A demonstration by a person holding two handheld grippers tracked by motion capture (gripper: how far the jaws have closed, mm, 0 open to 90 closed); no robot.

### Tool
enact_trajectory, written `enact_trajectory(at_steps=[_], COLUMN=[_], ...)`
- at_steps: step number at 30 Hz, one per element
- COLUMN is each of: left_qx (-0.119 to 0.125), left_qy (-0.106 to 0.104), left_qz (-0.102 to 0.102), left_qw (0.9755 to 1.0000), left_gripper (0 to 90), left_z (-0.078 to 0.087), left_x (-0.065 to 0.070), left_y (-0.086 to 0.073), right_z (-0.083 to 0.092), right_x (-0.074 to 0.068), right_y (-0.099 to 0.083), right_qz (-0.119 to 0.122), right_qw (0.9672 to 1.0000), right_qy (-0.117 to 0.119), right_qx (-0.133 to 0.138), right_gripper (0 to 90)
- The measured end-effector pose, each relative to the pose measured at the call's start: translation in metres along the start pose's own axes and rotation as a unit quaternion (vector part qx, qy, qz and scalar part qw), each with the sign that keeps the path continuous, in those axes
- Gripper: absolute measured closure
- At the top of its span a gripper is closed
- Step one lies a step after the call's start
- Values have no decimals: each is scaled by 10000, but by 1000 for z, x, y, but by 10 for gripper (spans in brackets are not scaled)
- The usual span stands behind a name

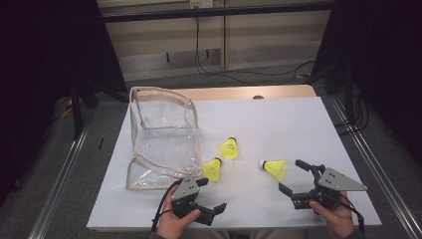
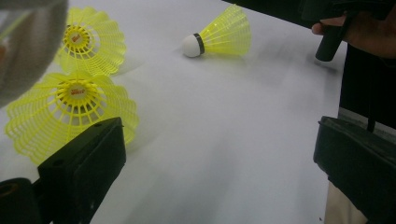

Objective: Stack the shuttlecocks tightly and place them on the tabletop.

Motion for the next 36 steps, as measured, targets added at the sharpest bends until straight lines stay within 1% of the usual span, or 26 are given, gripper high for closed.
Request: enact_trajectory(at_steps=[5,8,9,11,13,15,17,18,20,21,22,23,24,25,28,29,31,32,33,34,36], left_qx=[-17,-29,-60,-53,-43,-54,-97,-110,-148,-176,-195,-173,-158,-141,-108,-112,-93,-82,-123,-93,-102], left_qy=[17,-5,16,27,87,144,203,182,55,59,120,174,210,206,65,51,108,99,130,121,186], left_qz=[42,32,29,104,178,179,143,137,130,102,76,96,164,176,32,14,-23,-26,-53,-22,-6], left_qw=[10000,10000,10000,9999,9998,9997,9996,9997,9998,9998,9997,9997,9995,9995,9999,9999,9999,9999,9998,9999,9998], left_gripper=[18,21,20,19,19,18,19,20,32,32,32,32,32,33,35,35,35,35,34,35,35], left_z=[-4,-6,-7,-10,-12,-15,-16,-17,-18,-20,-21,-22,-23,-23,-24,-25,-28,-30,-30,-32,-33], left_x=[2,3,3,4,5,5,5,5,6,7,8,9,9,9,12,13,16,17,17,18,19], left_y=[1,1,1,2,3,3,4,4,3,3,3,3,4,4,7,7,8,9,9,9,10], right_z=[0,0,0,0,0,0,0,0,0,0,0,0,0,0,0,0,0,0,0,0,0], right_x=[0,0,0,0,0,0,0,0,0,0,0,0,0,0,0,0,0,0,0,0,0], right_y=[0,0,0,0,0,0,0,0,0,0,0,0,0,0,0,0,0,0,0,0,0], right_qz=[-16,0,-1,7,-10,1,15,1,0,2,-3,-5,-2,-10,3,3,-14,-14,5,8,8], right_qw=[10000,10000,10000,10000,10000,10000,10000,10000,10000,10000,10000,10000,10000,10000,10000,10000,10000,10000,10000,10000,10000], right_qy=[-3,-2,0,-2,2,3,1,1,2,-2,1,1,-1,7,4,4,5,5,0,3,0], right_qx=[-11,-18,-14,-9,-15,-24,-13,-21,-21,-20,-22,-21,-23,-5,-14,-14,-8,-8,-5,-2,2], right_gripper=[41,41,41,41,41,41,41,41,41,41,41,41,41,41,41,41,41,41,41,42,43])
Point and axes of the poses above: each handheld gripper's, and its own axes: z roughly backward along the jaws, y roughly out of its top, x roughly to its right, the point moved 1 cm from there along -z, roughly forward along the jaws, and after that the axes turned 13 degrees about z, right-handed, at the moved point
